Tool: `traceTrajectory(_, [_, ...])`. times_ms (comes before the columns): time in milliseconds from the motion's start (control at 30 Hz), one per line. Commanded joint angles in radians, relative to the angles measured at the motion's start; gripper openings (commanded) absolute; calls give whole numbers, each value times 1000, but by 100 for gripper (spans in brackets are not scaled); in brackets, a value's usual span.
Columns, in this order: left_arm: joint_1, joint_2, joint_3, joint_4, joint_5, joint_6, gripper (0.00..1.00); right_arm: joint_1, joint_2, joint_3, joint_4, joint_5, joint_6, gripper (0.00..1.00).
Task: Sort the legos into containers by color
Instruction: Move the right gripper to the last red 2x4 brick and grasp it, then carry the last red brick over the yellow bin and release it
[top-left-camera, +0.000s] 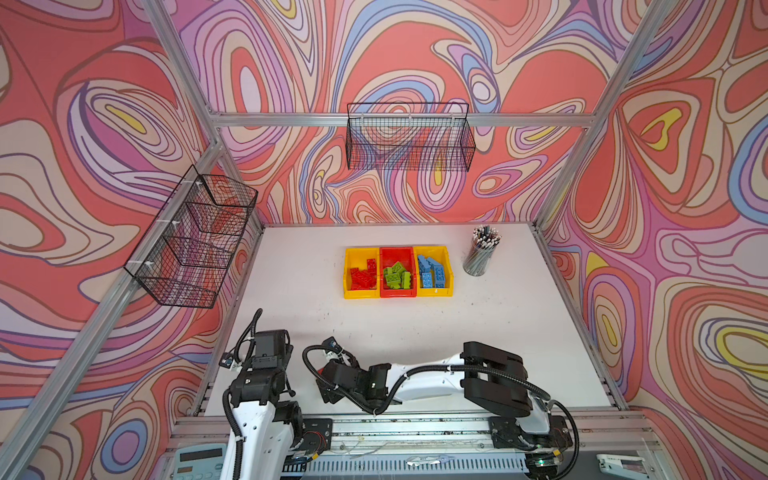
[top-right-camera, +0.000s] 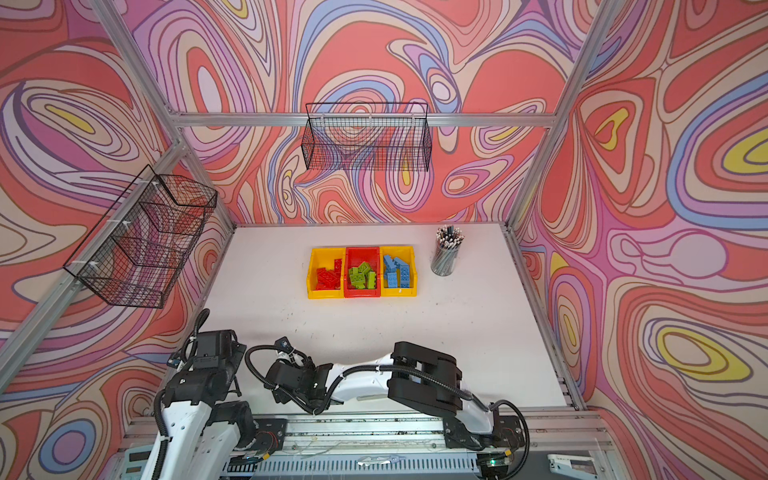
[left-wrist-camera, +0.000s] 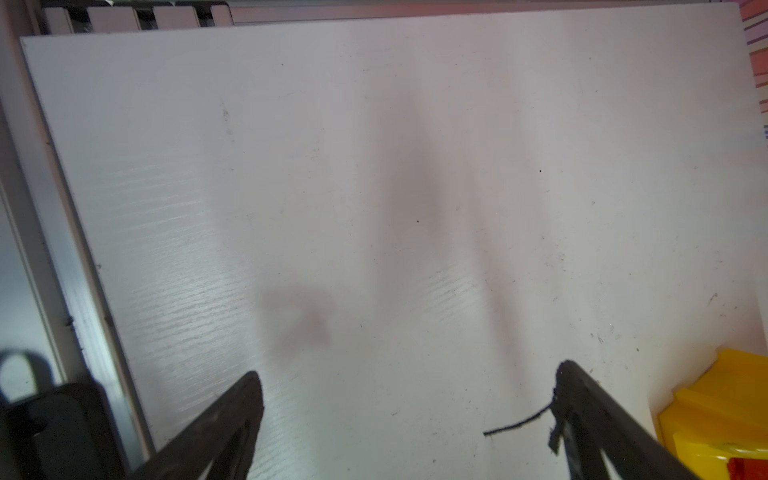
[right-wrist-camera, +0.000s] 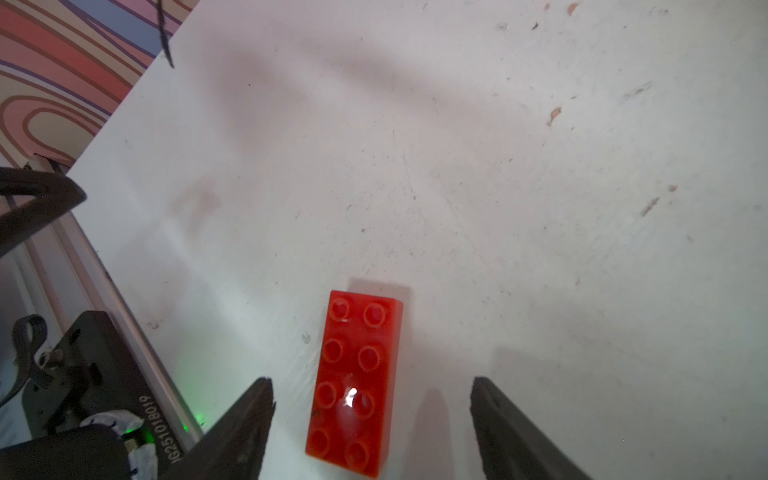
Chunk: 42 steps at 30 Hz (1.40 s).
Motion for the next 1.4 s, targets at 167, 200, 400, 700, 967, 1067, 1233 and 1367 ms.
traceTrajectory(167, [23, 21, -5, -13, 5, -12, 96, 11, 62, 13, -27, 81, -12, 77])
traceTrajectory(200, [23, 23, -6, -10, 4, -12, 96, 11, 68, 15, -35, 81, -12, 76])
traceTrajectory(400, [26, 32, -23, 10, 8, -15, 96, 11, 97, 42, -68, 79, -24, 72])
traceTrajectory(700, [27, 31, -35, 9, 3, 3, 96, 12, 87, 32, -74, 54, -56, 42])
traceTrajectory(967, [26, 26, 2, 7, -3, 85, 95, -46, -59, -32, -117, 77, -81, 32])
traceTrajectory(1067, [27, 26, 18, 10, 2, 125, 95, -105, -144, -34, -165, 90, -132, 30])
traceTrajectory(1233, [26, 7, 13, 25, 41, 193, 94, -254, -234, 33, -240, 67, -259, 30])
traceTrajectory(1367, [13, -7, -19, 32, 87, 226, 93, -379, -197, 135, -280, 27, -353, 30])
